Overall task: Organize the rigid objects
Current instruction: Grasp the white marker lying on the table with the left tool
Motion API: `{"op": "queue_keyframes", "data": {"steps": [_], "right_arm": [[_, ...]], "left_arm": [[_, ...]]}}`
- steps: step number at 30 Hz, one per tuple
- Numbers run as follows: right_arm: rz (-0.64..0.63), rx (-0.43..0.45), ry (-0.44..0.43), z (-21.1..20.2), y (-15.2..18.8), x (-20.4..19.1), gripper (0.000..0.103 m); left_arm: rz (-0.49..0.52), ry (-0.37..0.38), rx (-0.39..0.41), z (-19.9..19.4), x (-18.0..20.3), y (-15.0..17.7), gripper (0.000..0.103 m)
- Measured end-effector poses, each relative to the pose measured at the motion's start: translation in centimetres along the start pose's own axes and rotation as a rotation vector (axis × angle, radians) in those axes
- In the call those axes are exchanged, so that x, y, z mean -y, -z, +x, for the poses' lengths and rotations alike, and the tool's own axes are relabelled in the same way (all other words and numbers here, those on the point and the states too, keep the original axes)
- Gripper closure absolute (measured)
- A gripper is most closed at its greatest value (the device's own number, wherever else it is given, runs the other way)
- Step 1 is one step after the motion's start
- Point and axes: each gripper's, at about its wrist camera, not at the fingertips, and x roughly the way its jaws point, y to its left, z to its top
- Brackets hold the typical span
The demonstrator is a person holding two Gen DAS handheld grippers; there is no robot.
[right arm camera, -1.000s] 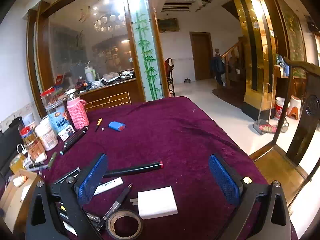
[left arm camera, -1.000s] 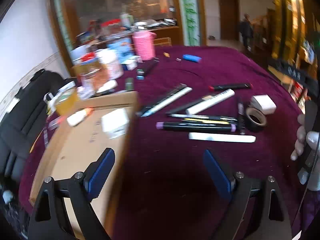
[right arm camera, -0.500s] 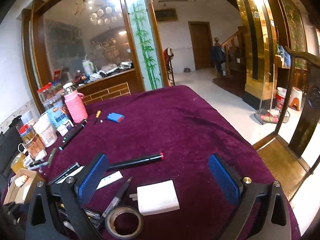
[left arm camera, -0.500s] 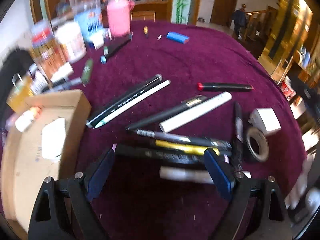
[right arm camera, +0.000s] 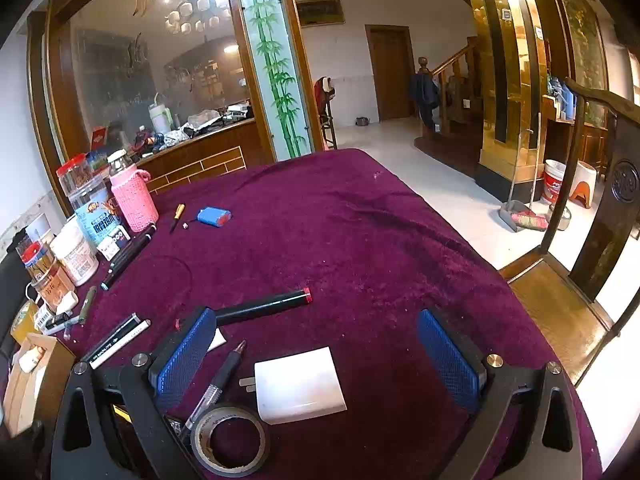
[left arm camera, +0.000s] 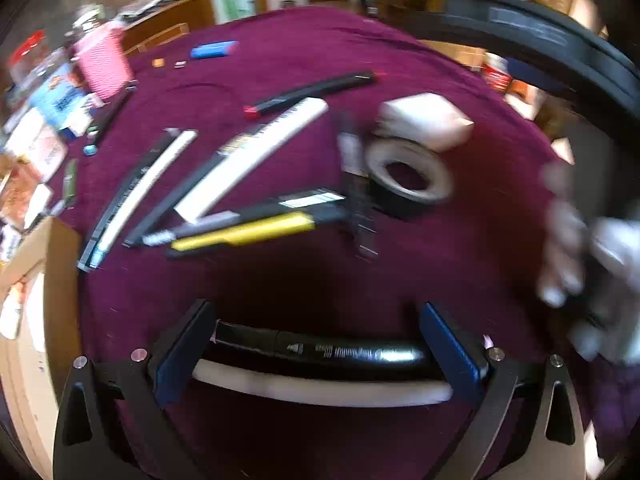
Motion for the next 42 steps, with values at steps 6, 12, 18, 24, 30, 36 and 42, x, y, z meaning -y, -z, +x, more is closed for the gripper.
{"op": "queue_keyframes", "data": {"steps": [6, 12, 18, 24, 30, 36, 42], "right_arm": [[-0.007, -0.015, 0.007, 0.4, 0.2, -0.1, 0.001], [-0.009, -0.035, 0.004, 0.8, 0.3, -0.1, 0.001], [-0.014, -0.075, 0.005, 1.6, 0.5, -0.3, 0.001], [-0.016, -0.091, 0.017, 1.8, 0.8, 0.0, 0.001], [-0.021, -0.108, 0.03, 2.4, 0.9, -0.1, 0.001], [-0.031, -0.11, 0.023, 2.4, 1.0, -0.4, 0.001], [-0.038, -0.103, 0.038, 2.5, 1.1, -0.4, 0.001]], "left_arm": [[-0.099, 0.099, 0.116, -4.0, -1.9, 1.4, 0.003], [0.045, -0.06, 0.066, -3.3, -1.1, 3.4, 0.003], [0.122, -0.06, 0.137, -5.2, -0.7, 5.5, 0.003], [0.308, -0.079, 0.07, -2.3, 1.0, 4.3, 0.003], [0.204, 0.076, -0.086, -0.9, -1.0, 3.8, 0.025], [0.184, 0.046, -0.099, -2.5, -0.5, 5.2, 0.059], [0.159, -0.058, -0.003, -1.8, 0.8, 4.7, 0.033]]}}
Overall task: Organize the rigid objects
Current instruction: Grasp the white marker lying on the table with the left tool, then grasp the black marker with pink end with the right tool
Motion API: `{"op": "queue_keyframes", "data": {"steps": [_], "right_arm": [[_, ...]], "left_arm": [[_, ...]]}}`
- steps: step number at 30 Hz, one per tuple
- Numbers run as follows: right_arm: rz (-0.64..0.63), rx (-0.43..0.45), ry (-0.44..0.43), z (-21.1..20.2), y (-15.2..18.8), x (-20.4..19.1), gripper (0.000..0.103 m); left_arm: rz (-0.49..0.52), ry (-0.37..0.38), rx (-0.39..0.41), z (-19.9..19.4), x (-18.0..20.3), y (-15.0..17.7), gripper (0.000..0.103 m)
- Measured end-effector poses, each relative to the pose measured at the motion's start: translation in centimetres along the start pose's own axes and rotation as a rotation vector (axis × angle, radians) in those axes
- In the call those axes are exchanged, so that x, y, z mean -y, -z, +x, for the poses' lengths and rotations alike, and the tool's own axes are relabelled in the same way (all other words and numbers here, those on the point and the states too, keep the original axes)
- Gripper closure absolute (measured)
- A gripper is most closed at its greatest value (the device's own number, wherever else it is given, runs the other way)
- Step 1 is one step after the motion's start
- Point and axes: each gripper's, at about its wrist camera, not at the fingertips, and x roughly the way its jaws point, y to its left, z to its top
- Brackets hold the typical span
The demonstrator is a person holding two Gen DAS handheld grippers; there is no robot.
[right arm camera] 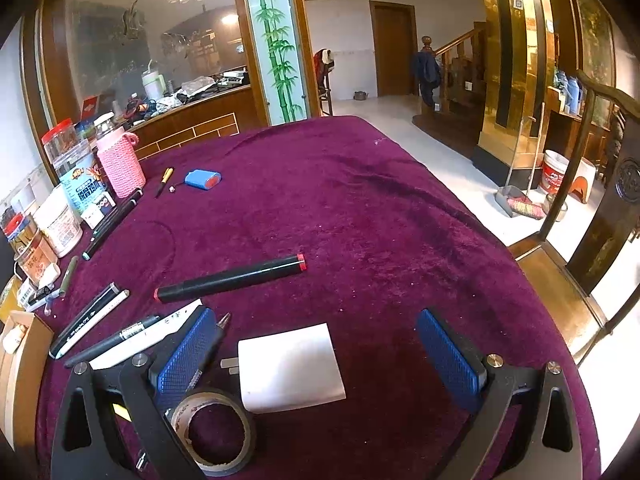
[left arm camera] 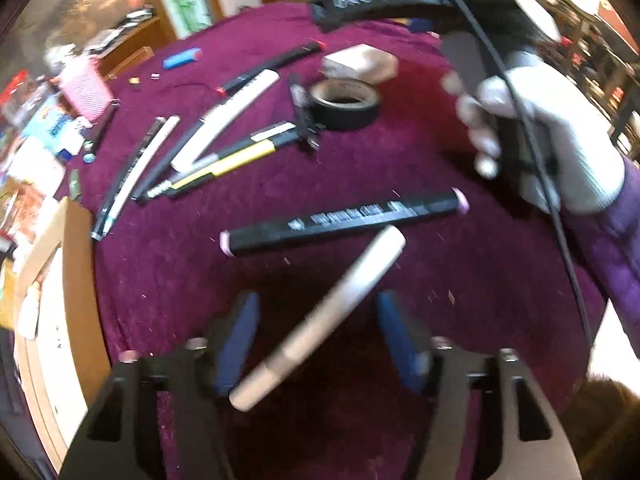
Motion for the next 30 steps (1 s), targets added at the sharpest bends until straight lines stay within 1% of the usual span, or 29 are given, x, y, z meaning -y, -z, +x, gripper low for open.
{"op": "queue_keyframes", "data": {"steps": [2, 3, 4, 5, 6, 7, 8, 9, 10, 12, 13, 15, 16, 17, 18, 20, 21, 23, 24, 25, 26, 27, 28, 29, 30], "right_arm": [[-0.002, 0.002, -0.002, 0.0, 0.0, 0.0, 0.001], [-0.003, 0.005, -0.004, 0.0, -0.1, 0.0, 0.001], [-0.008, 0.015, -0.001, -0.1, -0.2, 0.0, 0.001], [-0.013, 0.022, 0.0, -0.2, -0.2, -0.1, 0.001], [-0.018, 0.031, 0.002, -0.3, -0.2, -0.2, 0.001], [-0.026, 0.043, 0.005, -0.4, -0.2, -0.3, 0.001], [-0.042, 0.056, 0.01, -0.5, -0.2, -0.5, 0.001], [-0.05, 0.06, 0.01, -0.5, -0.1, -0.7, 0.001], [-0.063, 0.068, 0.007, -0.5, -0.1, -0.9, 0.001], [-0.09, 0.093, -0.008, -1.0, 0.1, -1.4, 0.001], [-0.109, 0.113, -0.026, -1.5, 0.3, -1.8, 0.001], [-0.133, 0.115, -0.067, -2.1, 0.4, -2.4, 0.001], [-0.149, 0.089, -0.104, -2.5, 0.4, -2.8, 0.001], [-0.174, 0.035, -0.172, -3.0, 0.7, -3.5, 0.001], [-0.195, 0.006, -0.21, -3.4, 1.1, -4.0, 0.001], [-0.313, -0.067, -0.296, -4.8, 2.7, -6.0, 0.001], [-0.371, -0.09, -0.313, -5.3, 3.5, -6.9, 0.003], [-0.492, -0.161, -0.343, -6.0, 5.5, -8.4, 0.012], [-0.538, -0.195, -0.349, -6.0, 6.4, -8.8, 0.019], [-0.56, -0.211, -0.346, -5.8, 6.9, -9.0, 0.023], [-0.591, -0.227, -0.323, -5.4, 7.5, -9.3, 0.024], [-0.606, -0.236, -0.298, -4.7, 7.8, -9.5, 0.029], [-0.607, -0.244, -0.293, -4.4, 7.8, -9.5, 0.033], [-0.599, -0.263, -0.304, -3.8, 7.9, -9.7, 0.035], [-0.589, -0.283, -0.312, -3.3, 8.1, -10.1, 0.044]], "left_arm": [[-0.088, 0.027, 0.022, 0.4, -0.9, 0.1, 0.031], [-0.159, 0.06, 0.043, 0.4, -1.6, 0.6, 0.032], [-0.194, 0.07, 0.076, 0.1, -1.9, 0.9, 0.032], [-0.213, 0.063, 0.098, -0.1, -1.8, 1.3, 0.04], [-0.225, 0.039, 0.114, -0.4, -1.8, 1.7, 0.059], [-0.232, 0.043, 0.119, -0.8, -1.7, 1.9, 0.07], [-0.255, 0.09, 0.123, -1.1, -2.0, 2.1, 0.09], [-0.295, 0.155, 0.125, -1.5, -2.5, 2.3, 0.091], [-0.318, 0.158, 0.143, -2.0, -2.9, 2.7, 0.092], [-0.34, 0.138, 0.177, -3.3, -3.6, 3.6, 0.092], [-0.363, 0.151, 0.19, -4.0, -4.0, 4.2, 0.092], [-0.397, 0.153, 0.22, -5.6, -4.9, 5.5, 0.092], [-0.404, 0.149, 0.233, -6.3, -5.2, 6.1, 0.092], [-0.413, 0.149, 0.25, -7.1, -5.7, 6.7, 0.091], [-0.425, 0.149, 0.273, -8.2, -6.3, 7.6, 0.092], [-0.44, 0.151, 0.305, -9.7, -7.0, 8.6, 0.092], [-0.45, 0.16, 0.327, -10.4, -7.4, 9.2, 0.092], [-0.465, 0.172, 0.363, -11.6, -8.0, 10.2, 0.092], [-0.475, 0.178, 0.382, -12.1, -8.3, 10.7, 0.092], [-0.486, 0.187, 0.394, -12.4, -8.6, 11.1, 0.092], [-0.501, 0.2, 0.407, -12.8, -9.0, 11.5, 0.092], [-0.509, 0.203, 0.416, -13.0, -9.3, 11.8, 0.092], [-0.515, 0.202, 0.423, -13.1, -9.5, 12.0, 0.092], [-0.519, 0.201, 0.428, -13.2, -9.6, 12.2, 0.092], [-0.524, 0.205, 0.436, -13.5, -9.8, 12.5, 0.092]]}}
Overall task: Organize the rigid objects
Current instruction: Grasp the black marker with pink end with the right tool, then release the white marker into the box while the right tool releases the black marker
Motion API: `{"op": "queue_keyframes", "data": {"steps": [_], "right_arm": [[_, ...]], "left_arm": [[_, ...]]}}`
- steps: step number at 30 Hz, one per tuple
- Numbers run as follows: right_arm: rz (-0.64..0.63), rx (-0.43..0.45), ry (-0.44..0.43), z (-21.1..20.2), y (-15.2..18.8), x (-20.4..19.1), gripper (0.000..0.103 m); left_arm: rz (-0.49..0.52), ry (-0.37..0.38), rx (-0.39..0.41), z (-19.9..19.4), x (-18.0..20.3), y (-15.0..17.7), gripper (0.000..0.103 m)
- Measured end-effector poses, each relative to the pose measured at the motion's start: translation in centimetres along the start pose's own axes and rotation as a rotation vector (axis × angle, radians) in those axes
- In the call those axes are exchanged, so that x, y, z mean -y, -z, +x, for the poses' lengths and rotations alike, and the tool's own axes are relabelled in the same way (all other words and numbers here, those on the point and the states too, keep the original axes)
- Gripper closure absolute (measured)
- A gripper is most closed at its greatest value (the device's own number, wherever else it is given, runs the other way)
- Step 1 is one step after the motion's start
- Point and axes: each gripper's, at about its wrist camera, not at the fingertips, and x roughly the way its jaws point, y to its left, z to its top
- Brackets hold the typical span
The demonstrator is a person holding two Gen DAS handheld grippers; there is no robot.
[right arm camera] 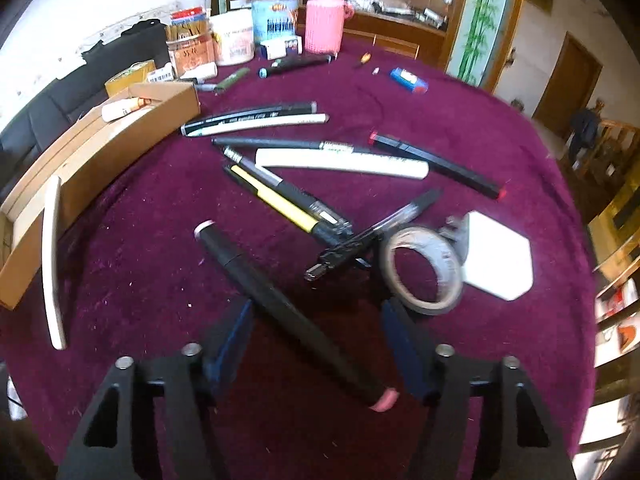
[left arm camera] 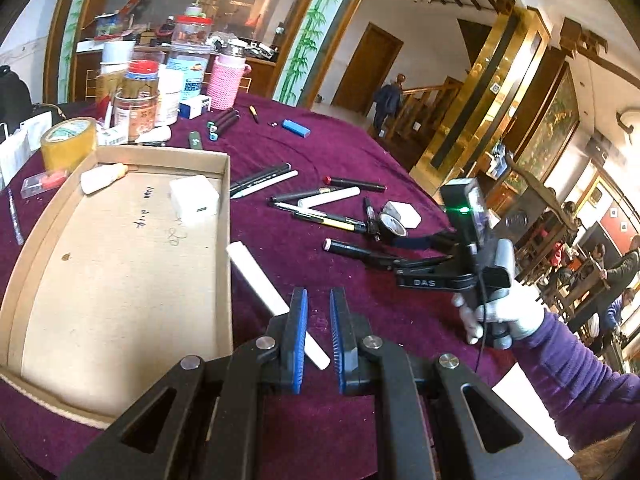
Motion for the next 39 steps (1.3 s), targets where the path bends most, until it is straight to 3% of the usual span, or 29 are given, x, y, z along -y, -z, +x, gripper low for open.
{"op": "queue_keyframes", "data": {"steps": [3, 10, 14, 17, 19, 20, 22, 25, 26, 27, 29, 30, 33, 37, 38, 39], "right_arm": [[0.017, -0.013, -0.028, -0.1, 0.1, -0.8, 0.065], [-0.068, -0.05, -0.067, -0.7, -0.1, -5.2, 0.067], [-0.06, -0.029, -0.042, 0.0, -0.9, -6.8, 0.067], [-0.013, -0.026, -0.062, 0.2, -1.1, -6.4, 0.069], [0.003, -0.021, -0.069, 0.2, -1.0, -6.2, 0.069], [0.007, -0.022, -0.069, 0.2, -1.0, -6.3, 0.069], [0.021, -0.025, -0.066, 0.5, -1.4, -6.3, 0.068], [0.024, -0.025, -0.051, 1.0, -2.1, -6.5, 0.065], [0.026, -0.022, -0.048, 1.2, -2.4, -6.6, 0.065], [0.027, -0.022, -0.049, 1.3, -2.5, -6.7, 0.065], [0.041, -0.016, -0.057, 1.4, -2.7, -6.7, 0.074], [0.05, -0.011, -0.067, 1.3, -2.7, -6.6, 0.087], [0.12, -0.004, -0.137, 0.9, -2.3, -5.5, 0.087], [0.163, 0.026, -0.184, -0.6, -1.5, -4.8, 0.087], [0.168, 0.032, -0.191, -1.1, -1.3, -4.8, 0.087], [0.17, 0.038, -0.192, -1.4, -1.2, -4.7, 0.087]], "left_arm": [[-0.007, 0.007, 0.006, -0.7, -0.4, 0.2, 0.092], [0.0, 0.018, -0.091, 2.4, 0.8, 0.5, 0.09], [-0.013, -0.053, -0.189, 5.9, 1.4, 0.8, 0.077], [-0.048, -0.159, -0.227, 8.0, 0.8, 0.6, 0.071], [-0.045, -0.242, -0.219, 9.1, 0.6, 0.1, 0.051], [-0.029, -0.285, -0.21, 9.8, 0.5, -0.1, 0.048], [0.037, -0.338, -0.206, 11.2, 1.1, -0.4, 0.048], [0.089, -0.375, -0.214, 12.0, 1.8, 0.1, 0.064], [0.092, -0.375, -0.199, 11.6, 1.7, 0.2, 0.08], [0.067, -0.339, -0.191, 11.0, 1.3, 0.1, 0.103], [-0.018, -0.237, -0.209, 10.1, 0.3, -0.2, 0.103], [-0.034, -0.223, -0.201, 9.5, 0.0, -0.2, 0.103], [-0.04, -0.201, -0.174, 8.1, -0.2, 0.0, 0.103], [-0.06, -0.198, -0.197, 8.3, -0.3, -0.1, 0.103], [-0.079, -0.188, -0.199, 8.6, -0.3, -0.1, 0.101], [-0.104, -0.183, -0.199, 8.9, -0.4, -0.2, 0.09]]}}
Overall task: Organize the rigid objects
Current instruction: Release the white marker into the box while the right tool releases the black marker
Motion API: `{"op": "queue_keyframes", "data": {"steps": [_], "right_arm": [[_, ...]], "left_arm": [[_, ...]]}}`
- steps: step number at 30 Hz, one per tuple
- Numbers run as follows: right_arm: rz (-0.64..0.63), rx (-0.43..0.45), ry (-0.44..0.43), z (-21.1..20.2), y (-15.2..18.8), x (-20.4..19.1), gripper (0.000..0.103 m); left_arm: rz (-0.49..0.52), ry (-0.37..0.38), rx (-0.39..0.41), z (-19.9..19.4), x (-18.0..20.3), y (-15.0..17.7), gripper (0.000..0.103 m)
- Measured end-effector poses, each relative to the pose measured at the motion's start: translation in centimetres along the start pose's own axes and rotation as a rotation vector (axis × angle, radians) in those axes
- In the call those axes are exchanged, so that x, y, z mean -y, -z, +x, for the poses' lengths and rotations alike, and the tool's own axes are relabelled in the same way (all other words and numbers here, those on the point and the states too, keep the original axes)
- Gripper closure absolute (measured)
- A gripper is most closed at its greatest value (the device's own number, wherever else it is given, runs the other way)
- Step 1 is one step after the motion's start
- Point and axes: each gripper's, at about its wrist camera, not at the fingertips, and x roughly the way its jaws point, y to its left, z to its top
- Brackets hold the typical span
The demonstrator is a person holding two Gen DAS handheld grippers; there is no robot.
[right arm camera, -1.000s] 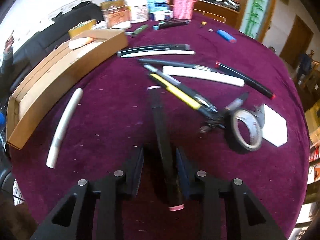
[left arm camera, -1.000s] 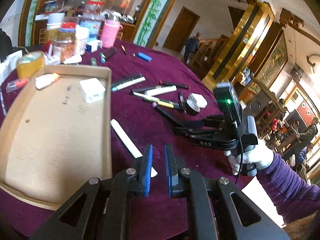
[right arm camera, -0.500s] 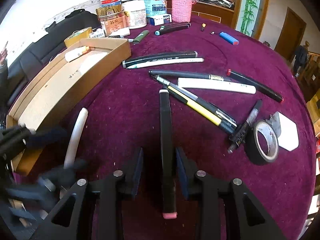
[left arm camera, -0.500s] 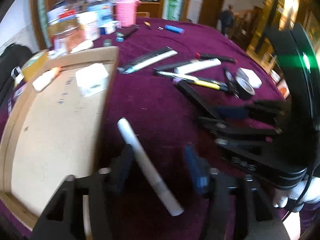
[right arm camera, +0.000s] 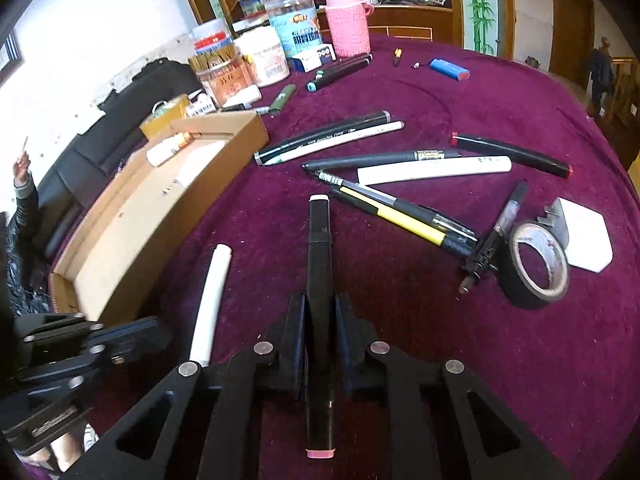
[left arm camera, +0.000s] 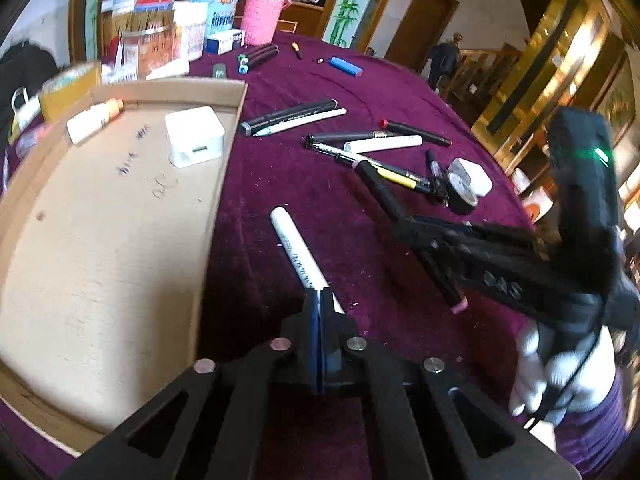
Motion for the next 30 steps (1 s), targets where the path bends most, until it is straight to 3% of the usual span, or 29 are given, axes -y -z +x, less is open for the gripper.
{"op": "queue_keyframes", "data": {"steps": [3, 6, 7, 8, 10, 11, 12, 21, 26, 30], "right_arm": [[0.008, 0.02, -0.002, -1.1, 0.3, 0.1, 0.087], [0.015, 0.036, -0.001, -1.7, 0.4, 0.2, 0.087], [0.015, 0.04, 0.003, -1.8, 0.5, 0.3, 0.087], [0.019, 0.044, 0.005, -2.0, 0.6, 0.4, 0.087], [0.029, 0.049, 0.0, -2.2, 0.9, 0.6, 0.087], [0.034, 0.053, -0.003, -2.3, 1.1, 0.8, 0.087], [0.04, 0.057, -0.007, -2.4, 1.2, 1.0, 0.087], [0.11, 0.092, -0.105, -3.6, 1.8, 2.0, 0.087], [0.129, 0.108, -0.203, -4.5, 0.7, 0.9, 0.087], [0.124, 0.101, -0.296, -4.2, -1.0, -1.7, 0.087]], "left_arm": [[-0.001, -0.005, 0.0, 0.9, 0.9, -0.6, 0.062], [0.069, -0.08, -0.033, 3.1, 2.9, -1.4, 0.04], [0.101, -0.117, -0.043, 4.0, 3.5, -1.5, 0.039], [0.134, -0.155, -0.054, 5.0, 3.9, -1.5, 0.04], [0.225, -0.226, -0.015, 5.5, 5.4, -1.2, 0.051], [0.23, -0.209, -0.014, 5.3, 5.4, -1.1, 0.076], [0.231, -0.19, -0.019, 5.1, 5.3, -1.1, 0.091], [0.119, -0.013, 0.005, 1.3, 2.8, -0.5, 0.091], [0.041, 0.074, 0.09, -4.0, 0.5, -1.2, 0.091], [-0.035, 0.092, 0.152, -7.7, -3.5, -2.5, 0.091]]}}
